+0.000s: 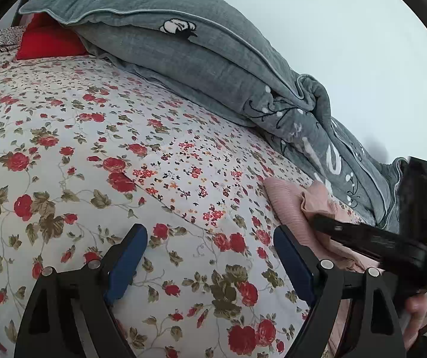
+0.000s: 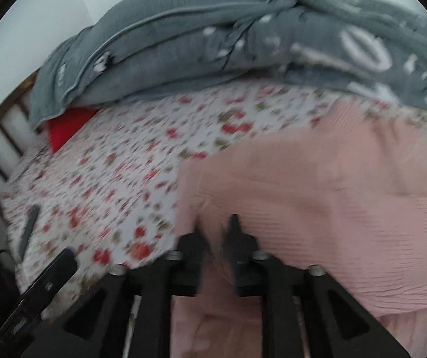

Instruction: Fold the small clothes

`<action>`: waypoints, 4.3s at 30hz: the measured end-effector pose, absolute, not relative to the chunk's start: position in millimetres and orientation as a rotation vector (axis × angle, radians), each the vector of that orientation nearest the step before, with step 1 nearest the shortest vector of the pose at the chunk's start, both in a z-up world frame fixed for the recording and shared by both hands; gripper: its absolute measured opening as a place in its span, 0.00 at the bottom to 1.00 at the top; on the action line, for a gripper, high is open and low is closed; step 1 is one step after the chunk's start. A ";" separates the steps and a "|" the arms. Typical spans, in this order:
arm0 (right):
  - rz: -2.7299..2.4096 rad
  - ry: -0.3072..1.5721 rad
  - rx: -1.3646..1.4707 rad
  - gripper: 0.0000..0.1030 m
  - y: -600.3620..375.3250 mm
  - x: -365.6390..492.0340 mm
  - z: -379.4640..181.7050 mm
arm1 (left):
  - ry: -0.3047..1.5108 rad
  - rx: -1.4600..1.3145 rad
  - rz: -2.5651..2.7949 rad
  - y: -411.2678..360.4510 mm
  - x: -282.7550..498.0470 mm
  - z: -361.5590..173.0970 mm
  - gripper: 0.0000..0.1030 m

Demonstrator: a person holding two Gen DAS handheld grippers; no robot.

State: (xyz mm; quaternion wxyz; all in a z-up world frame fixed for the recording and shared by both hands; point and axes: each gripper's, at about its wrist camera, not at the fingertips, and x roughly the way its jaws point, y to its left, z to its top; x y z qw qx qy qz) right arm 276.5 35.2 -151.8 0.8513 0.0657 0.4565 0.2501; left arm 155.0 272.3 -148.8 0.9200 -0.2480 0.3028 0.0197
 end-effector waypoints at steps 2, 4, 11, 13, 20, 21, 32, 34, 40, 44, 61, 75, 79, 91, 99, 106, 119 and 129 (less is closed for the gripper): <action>0.573 0.955 0.148 0.46 24.6 270.3 -143.2 | 0.624 -0.502 0.046 271.3 156.2 -148.6 0.83; 0.586 0.938 0.154 0.50 7.9 259.5 -132.7 | 0.626 -0.495 0.050 270.4 156.2 -148.5 0.83; 0.409 0.802 0.156 0.51 -116.3 231.6 -96.8 | 0.645 -0.472 0.045 265.5 159.6 -144.5 0.82; 0.297 0.757 0.105 0.55 -156.3 227.9 -92.0 | 0.676 -0.439 -0.001 251.4 167.6 -135.5 0.82; 0.065 0.785 0.136 0.59 -265.6 240.8 -123.4 | 0.725 -0.484 -0.180 185.5 210.5 -116.4 0.75; 0.070 0.798 0.170 0.59 -274.6 242.2 -129.0 | 0.757 -0.503 -0.174 176.4 220.0 -120.3 0.71; 0.157 0.819 0.261 0.59 -284.5 244.1 -154.4 | 0.842 -0.565 -0.111 167.8 232.2 -137.4 0.06; 0.164 0.817 0.246 0.59 -282.4 243.1 -153.6 | 0.846 -0.568 -0.130 168.7 226.1 -132.6 0.06; 0.165 0.811 0.248 0.59 -283.8 241.9 -153.3 | 0.877 -0.478 -0.095 154.4 212.7 -134.5 0.06; 0.182 0.846 0.276 0.59 -288.2 246.5 -155.5 | 0.894 -0.397 -0.055 148.1 217.1 -137.3 0.13; 0.098 0.900 0.068 0.57 -280.0 298.1 -169.2 | 0.786 -0.110 -0.047 120.0 269.0 -148.8 0.64; 0.043 0.905 0.060 0.62 -280.8 300.8 -172.9 | 0.797 -0.175 -0.039 129.9 275.4 -154.6 0.65; 0.047 0.909 0.071 0.63 -281.5 301.3 -173.8 | 0.795 -0.190 -0.044 130.9 275.3 -154.2 0.65; 0.050 0.908 0.065 0.66 -281.3 301.3 -174.2 | 0.792 -0.193 -0.046 131.2 274.6 -152.9 0.65; 0.022 0.893 -0.003 0.66 -272.6 298.6 -172.8 | 0.780 -0.217 -0.028 134.9 273.7 -150.6 0.60; 0.027 0.896 0.014 0.66 -276.5 299.3 -173.6 | 0.789 -0.230 -0.020 136.6 275.2 -153.1 0.60; -0.020 0.920 0.017 0.79 -280.8 297.4 -168.1 | 0.799 -0.294 -0.045 146.8 276.1 -154.9 0.62; -0.054 0.874 -0.047 0.79 -291.2 195.8 -137.0 | 0.790 -0.324 0.011 167.5 217.7 -153.5 0.72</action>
